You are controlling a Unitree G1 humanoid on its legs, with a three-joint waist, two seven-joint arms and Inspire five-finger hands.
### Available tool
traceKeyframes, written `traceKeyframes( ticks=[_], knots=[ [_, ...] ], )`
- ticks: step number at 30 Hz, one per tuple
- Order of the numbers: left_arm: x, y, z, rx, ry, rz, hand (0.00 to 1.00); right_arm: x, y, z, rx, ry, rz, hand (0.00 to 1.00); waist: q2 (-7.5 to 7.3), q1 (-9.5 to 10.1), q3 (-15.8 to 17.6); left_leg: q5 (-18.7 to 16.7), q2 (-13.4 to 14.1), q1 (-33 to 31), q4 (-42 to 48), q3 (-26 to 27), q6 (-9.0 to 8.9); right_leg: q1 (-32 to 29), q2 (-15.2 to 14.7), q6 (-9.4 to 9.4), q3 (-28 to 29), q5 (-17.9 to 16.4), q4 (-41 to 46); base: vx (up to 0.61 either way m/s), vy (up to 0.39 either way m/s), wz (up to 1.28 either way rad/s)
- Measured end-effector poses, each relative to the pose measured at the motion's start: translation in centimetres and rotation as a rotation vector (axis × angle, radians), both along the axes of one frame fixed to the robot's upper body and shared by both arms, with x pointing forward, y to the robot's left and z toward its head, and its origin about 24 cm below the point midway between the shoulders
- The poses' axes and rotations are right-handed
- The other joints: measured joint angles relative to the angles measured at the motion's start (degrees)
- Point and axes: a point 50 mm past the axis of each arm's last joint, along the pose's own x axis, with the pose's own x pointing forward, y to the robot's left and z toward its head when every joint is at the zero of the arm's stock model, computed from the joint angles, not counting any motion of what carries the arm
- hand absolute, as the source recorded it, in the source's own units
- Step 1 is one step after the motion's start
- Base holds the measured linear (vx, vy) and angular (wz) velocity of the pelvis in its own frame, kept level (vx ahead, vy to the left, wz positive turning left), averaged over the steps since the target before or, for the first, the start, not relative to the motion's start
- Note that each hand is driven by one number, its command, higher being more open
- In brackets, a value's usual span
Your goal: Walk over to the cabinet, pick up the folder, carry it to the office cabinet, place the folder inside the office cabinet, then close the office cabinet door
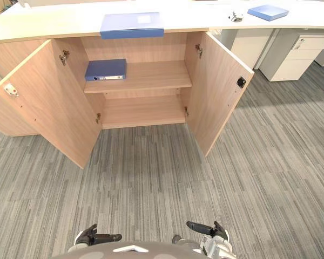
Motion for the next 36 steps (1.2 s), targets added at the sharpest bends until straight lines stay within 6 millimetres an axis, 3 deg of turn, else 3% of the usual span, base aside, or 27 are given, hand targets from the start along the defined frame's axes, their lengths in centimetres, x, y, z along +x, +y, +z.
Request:
traceKeyframes(
  ticks=[18, 30, 36],
  knots=[
    [0.2, 0.4, 0.1, 0.030, -0.008, -0.015, 1.00, 0.5, 0.5, 0.0, -0.012, 0.006, 0.061, 1.00, -1.31, 0.05, 0.78, 1.34, -0.81, 1.70, -2.50, -1.17, 0.63, 1.36, -0.67, -0.01, -1.75, 0.01, -0.76, -0.02, -0.006, 0.03],
    [0.2, 0.5, 0.2, 0.038, -0.006, -0.021, 1.00, 0.6, 0.7, 0.0, -0.012, 0.005, 0.081, 1.00, -1.43, 0.15, 0.83, 1.30, -0.86, 1.74, -2.69, -0.58, 0.59, 1.24, -0.66, -0.03, -1.30, 0.05, -1.08, -0.03, -0.013, -0.02],
    [1.1, 0.7, 0.4, 0.054, -0.033, -0.019, 1.00, 1.0, 0.8, 0.1, -0.014, -0.001, 0.092, 1.00, -1.81, 0.69, 1.47, -2.90, -0.44, -3.73, 4.51, 1.15, 1.74, -2.01, -0.87, -0.01, 0.29, -0.24, 0.49, -0.02, 0.001, -0.15]
  ],
)
